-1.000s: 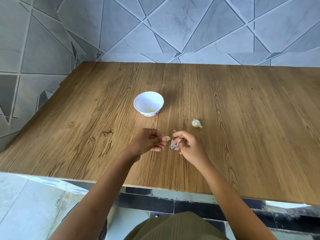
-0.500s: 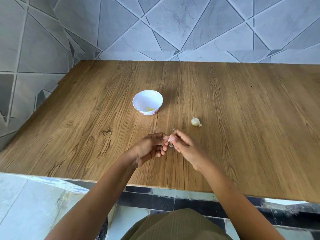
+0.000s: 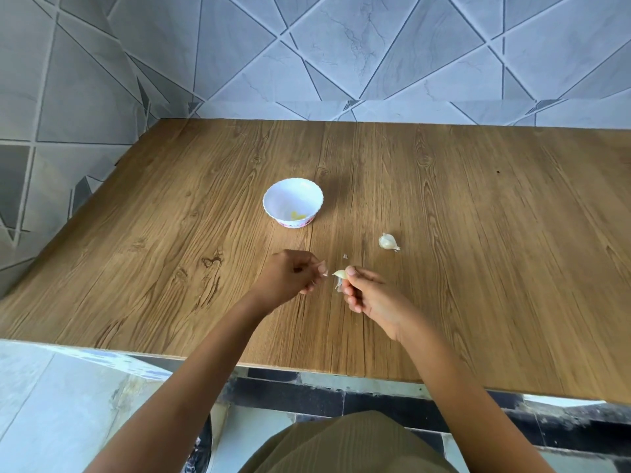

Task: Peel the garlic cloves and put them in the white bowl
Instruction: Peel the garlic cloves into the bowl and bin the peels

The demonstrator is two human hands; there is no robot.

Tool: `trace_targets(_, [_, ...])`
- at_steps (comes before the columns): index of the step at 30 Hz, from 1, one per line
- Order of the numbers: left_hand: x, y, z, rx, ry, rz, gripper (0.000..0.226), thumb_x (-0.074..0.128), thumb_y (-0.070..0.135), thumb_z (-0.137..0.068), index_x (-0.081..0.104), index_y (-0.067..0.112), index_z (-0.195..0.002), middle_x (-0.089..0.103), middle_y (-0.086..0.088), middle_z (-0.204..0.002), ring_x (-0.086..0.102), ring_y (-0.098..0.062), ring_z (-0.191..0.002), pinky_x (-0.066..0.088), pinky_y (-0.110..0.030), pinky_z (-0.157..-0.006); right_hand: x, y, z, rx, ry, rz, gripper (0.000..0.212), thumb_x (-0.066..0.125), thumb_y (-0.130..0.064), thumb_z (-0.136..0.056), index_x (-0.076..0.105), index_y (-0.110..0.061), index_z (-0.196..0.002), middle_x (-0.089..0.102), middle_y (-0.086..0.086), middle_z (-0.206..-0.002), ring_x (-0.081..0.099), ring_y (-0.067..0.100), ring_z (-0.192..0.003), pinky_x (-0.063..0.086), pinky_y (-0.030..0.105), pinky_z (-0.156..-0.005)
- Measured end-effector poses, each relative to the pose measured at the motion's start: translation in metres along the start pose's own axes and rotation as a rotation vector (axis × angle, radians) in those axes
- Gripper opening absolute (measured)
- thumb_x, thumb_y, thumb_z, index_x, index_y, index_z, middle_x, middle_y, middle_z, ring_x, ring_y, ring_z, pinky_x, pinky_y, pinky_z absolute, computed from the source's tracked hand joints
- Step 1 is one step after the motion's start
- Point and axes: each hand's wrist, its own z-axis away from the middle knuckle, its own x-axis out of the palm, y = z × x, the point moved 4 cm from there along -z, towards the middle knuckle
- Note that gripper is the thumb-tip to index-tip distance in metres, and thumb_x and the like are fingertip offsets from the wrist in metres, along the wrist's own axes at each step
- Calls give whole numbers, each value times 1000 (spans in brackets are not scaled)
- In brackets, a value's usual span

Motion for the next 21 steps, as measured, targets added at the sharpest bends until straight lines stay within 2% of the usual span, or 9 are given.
trace_targets(2, [1, 1, 0, 67, 13, -230, 8, 65, 5, -84, 73, 7, -84, 69, 2, -72, 61, -8, -62, 49, -18, -61, -2, 0, 1, 12, 16, 1, 26, 45, -26, -98, 55, -10, -80, 49, -7, -59, 43, 5, -52, 35, 16, -46])
trace_targets(4, [4, 2, 0, 92, 19, -352, 17, 70, 5, -79, 73, 11, -95, 71, 4, -85, 62, -8, -72, 49, -16, -70, -2, 0, 1, 28, 31, 15, 27, 45, -27, -98, 55, -12, -78, 50, -7, -59, 43, 6, -52, 35, 17, -46])
trace_targets(6, [7, 3, 0, 72, -1, -236, 21, 72, 11, -81, 72, 13, -101, 71, 2, -90, 63, -7, -74, 51, -16, -72, -2, 0, 1, 31, 44, 26, 28, 44, -28, -98, 56, -12, -78, 49, -7, -59, 43, 5, -52, 34, 17, -47])
trace_targets(8, [12, 6, 1, -9, -77, 21, 13, 67, 20, -86, 72, 12, -96, 71, -2, -83, 66, -8, -71, 55, -22, -68, -2, -1, 1, 29, 62, 27, 27, 44, -28, -99, 58, -13, -81, 49, -7, -60, 42, 5, -51, 33, 17, -46])
trace_targets(10, [19, 9, 2, -77, -114, 184, 16, 62, 23, -90, 69, 9, -86, 70, 0, -74, 67, -8, -68, 54, -20, -62, -1, -1, 1, 15, 76, 72, 27, 43, -29, -99, 58, -14, -83, 48, -8, -61, 41, 3, -51, 33, 16, -46])
trace_targets(15, [24, 11, 4, -185, -172, 260, 23, 55, 26, -94, 60, 9, -78, 63, 0, -65, 62, -7, -58, 51, -17, -55, 4, 1, 5, -112, 111, 187, 20, 44, -32, -96, 58, -21, -88, 54, -19, -57, 46, -7, -50, 38, 8, -51])
trace_targets(17, [30, 11, 7, -202, -195, 296, 28, 50, 29, -96, 59, 9, -78, 60, -1, -65, 60, -8, -56, 48, -17, -52, 3, -1, 7, -176, 137, 216, 18, 45, -34, -94, 57, -22, -87, 57, -24, -57, 50, -11, -54, 39, 10, -56])
trace_targets(19, [36, 9, 11, -221, -173, 415, 30, 46, 30, -97, 57, 11, -77, 56, 0, -61, 56, -8, -52, 44, -16, -48, 4, -5, 7, -255, 145, 285, 17, 46, -32, -95, 55, -23, -84, 57, -26, -60, 51, -12, -59, 39, 13, -62])
trace_targets(21, [37, 7, 13, -272, -155, 557, 30, 45, 29, -97, 53, 12, -73, 53, 2, -57, 50, -7, -47, 38, -16, -44, 8, -10, 8, -366, 141, 380, 20, 46, -25, -97, 51, -22, -78, 59, -25, -65, 52, -11, -64, 39, 9, -65])
